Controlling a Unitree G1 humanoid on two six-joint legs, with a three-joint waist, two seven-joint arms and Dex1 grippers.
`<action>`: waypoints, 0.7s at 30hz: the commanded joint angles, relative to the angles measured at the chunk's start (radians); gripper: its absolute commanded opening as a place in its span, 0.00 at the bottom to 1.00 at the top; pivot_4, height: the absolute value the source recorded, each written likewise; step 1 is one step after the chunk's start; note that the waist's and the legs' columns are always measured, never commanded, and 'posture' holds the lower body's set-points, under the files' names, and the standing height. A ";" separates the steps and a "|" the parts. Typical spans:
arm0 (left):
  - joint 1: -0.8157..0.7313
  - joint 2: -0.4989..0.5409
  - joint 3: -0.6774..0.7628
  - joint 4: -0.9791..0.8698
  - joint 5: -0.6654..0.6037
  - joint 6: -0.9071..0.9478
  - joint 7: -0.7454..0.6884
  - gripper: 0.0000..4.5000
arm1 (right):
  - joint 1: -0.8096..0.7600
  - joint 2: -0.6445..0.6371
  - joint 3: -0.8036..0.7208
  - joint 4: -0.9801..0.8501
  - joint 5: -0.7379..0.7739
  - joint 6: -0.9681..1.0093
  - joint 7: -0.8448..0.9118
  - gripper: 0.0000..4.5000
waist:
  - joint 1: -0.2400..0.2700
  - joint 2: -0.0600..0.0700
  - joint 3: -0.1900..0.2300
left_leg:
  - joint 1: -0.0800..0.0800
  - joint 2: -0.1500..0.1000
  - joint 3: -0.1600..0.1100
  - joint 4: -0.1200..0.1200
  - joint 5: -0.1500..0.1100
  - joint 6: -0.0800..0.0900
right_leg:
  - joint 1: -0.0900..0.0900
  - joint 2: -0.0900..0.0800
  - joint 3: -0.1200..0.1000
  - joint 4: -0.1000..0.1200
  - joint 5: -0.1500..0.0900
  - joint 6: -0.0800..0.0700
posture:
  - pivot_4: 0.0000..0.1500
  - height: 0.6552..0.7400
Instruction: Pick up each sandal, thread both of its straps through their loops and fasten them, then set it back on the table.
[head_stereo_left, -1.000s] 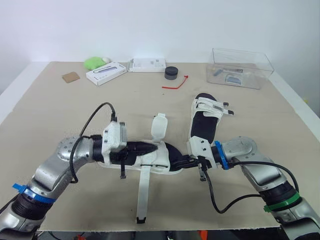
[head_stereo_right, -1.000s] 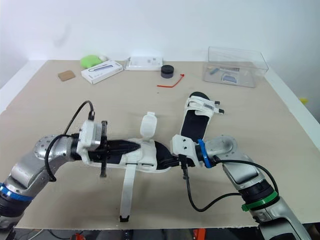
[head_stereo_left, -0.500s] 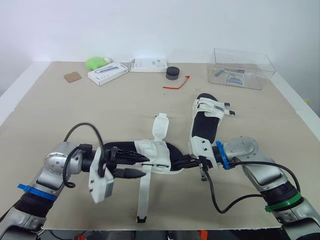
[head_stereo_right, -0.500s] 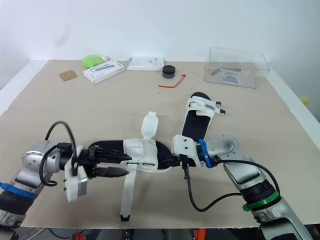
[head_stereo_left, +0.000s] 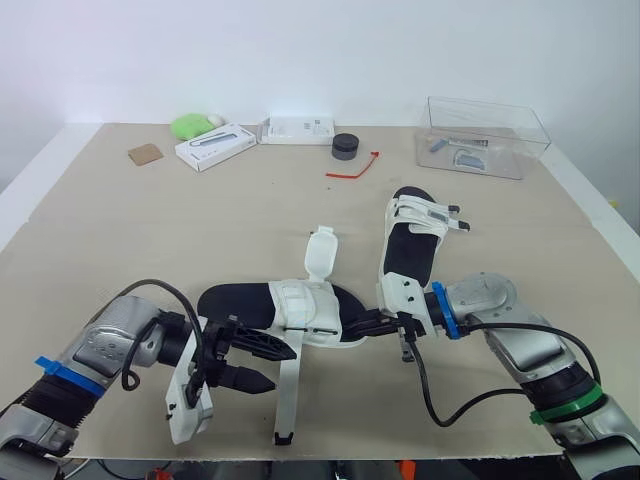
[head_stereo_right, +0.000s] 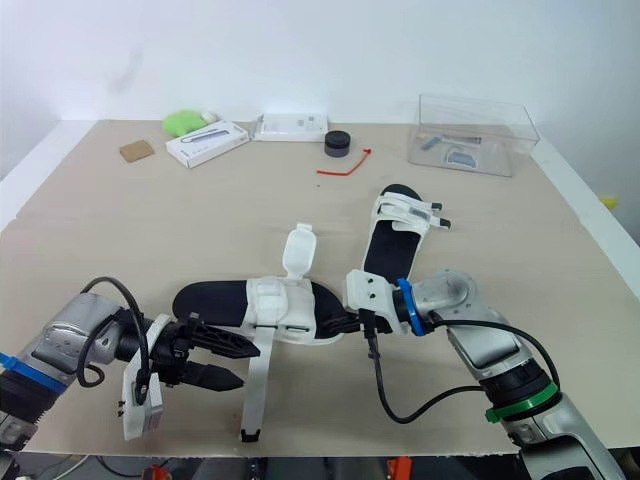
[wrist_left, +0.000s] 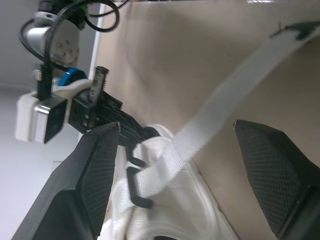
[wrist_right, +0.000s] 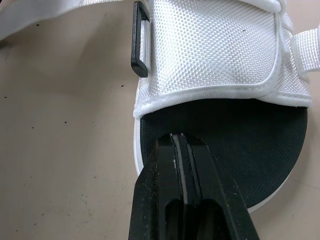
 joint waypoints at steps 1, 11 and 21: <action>-0.003 -0.003 -0.005 0.038 0.064 -0.046 0.058 0.83 | 0.013 -0.012 0.004 -0.006 -0.014 0.011 0.000 0.00 | 0.000 0.000 0.000 | 0.000 0.000 0.000 0.000 0.000 0.000 | 0.000 0.000 0.000 0.000 0.000 0.000 | 1.00 1.00; -0.032 -0.081 -0.042 0.074 0.210 -0.055 0.189 0.83 | 0.012 -0.021 -0.002 -0.007 -0.017 0.015 0.002 0.00 | 0.000 0.000 0.000 | 0.000 0.000 0.000 0.000 0.000 0.000 | 0.000 0.000 0.000 0.000 0.000 0.001 | 1.00 1.00; -0.042 -0.100 -0.087 0.059 0.275 -0.005 0.263 0.16 | 0.009 -0.025 -0.005 -0.007 -0.016 0.019 0.003 0.00 | 0.000 0.000 0.000 | 0.000 0.000 0.001 0.000 0.000 0.000 | 0.000 0.000 0.000 0.000 0.001 0.001 | 1.00 1.00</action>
